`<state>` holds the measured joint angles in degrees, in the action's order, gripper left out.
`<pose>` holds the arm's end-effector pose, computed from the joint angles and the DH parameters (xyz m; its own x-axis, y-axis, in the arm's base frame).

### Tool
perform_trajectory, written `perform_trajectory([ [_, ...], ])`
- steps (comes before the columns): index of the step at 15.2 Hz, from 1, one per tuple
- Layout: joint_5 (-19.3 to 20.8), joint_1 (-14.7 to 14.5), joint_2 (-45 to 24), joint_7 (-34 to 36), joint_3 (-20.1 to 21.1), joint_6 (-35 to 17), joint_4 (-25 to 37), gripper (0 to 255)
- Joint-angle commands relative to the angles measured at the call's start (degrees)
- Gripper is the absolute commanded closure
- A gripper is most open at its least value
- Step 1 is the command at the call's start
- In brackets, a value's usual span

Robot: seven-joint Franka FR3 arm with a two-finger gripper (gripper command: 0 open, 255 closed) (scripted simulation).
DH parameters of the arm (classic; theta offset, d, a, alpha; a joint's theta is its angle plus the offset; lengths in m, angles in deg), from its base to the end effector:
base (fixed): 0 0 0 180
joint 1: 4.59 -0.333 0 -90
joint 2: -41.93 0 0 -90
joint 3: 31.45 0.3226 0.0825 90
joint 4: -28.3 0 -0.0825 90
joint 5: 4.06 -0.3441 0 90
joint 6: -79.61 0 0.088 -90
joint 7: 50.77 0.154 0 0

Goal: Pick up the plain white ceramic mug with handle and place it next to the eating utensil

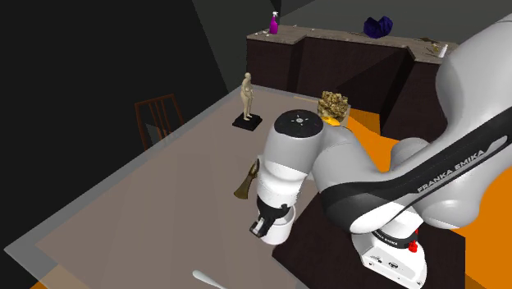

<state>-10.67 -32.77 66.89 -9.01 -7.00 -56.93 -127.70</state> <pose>0.2211 0.2783 0.3386 0.9904 0.0788 0.1136 0.0770 -0.9968 0.0201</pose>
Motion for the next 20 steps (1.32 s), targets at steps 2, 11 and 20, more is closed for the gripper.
perform_trajectory([
  [2,0.3,0.3,-1.9,0.7,0.8,-3.0,-1.2,255],
  [11,3.4,2.6,-9.2,3.7,3.3,-12.4,-3.5,255],
  [20,12.5,7.6,-18.4,10.9,6.7,-21.8,-4.4,255],
])
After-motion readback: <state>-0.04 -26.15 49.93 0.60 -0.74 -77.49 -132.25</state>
